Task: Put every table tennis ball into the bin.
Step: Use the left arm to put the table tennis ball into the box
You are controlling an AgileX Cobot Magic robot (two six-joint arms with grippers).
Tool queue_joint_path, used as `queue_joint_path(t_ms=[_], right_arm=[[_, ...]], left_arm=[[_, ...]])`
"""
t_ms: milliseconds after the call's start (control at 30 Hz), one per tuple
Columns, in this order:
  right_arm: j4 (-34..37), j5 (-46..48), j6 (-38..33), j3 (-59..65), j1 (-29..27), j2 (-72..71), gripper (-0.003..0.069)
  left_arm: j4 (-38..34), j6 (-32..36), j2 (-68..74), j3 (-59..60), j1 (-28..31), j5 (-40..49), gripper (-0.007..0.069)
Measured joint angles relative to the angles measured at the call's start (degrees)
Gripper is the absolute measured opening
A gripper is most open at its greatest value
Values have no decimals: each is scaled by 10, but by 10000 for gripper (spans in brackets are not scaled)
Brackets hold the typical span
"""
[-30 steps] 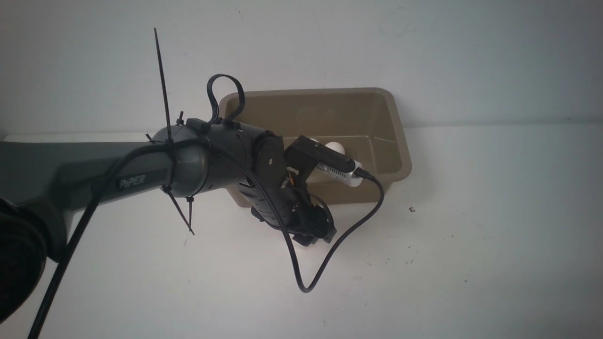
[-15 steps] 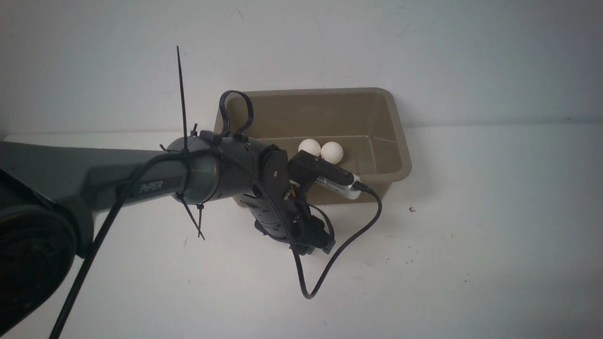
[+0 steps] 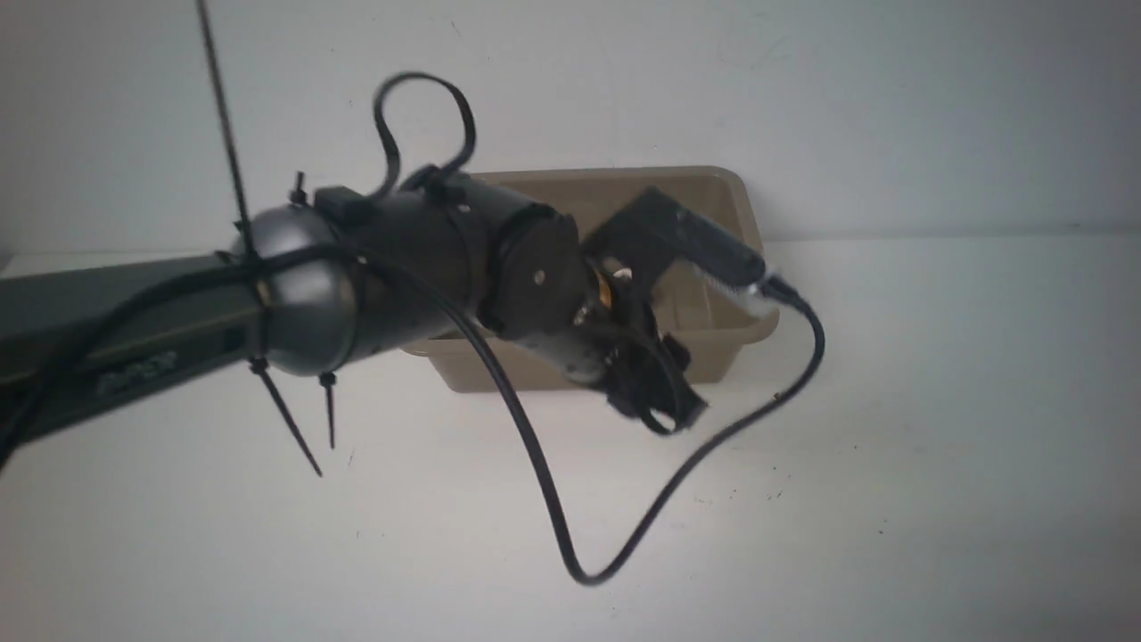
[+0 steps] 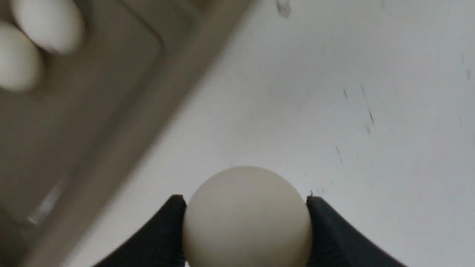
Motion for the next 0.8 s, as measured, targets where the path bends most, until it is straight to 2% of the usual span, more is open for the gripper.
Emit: queue_joint_path(t_ms=[333, 633, 800], right_arm=[[0, 0, 0, 0, 0, 0, -15], [0, 0, 0, 0, 0, 0, -15], [0, 0, 0, 0, 0, 0, -15]], left_arm=[[36, -63, 25, -48, 157, -43, 352], [42, -50, 78, -49, 181, -42, 367], [41, -45, 102, -49, 180, -40, 501]])
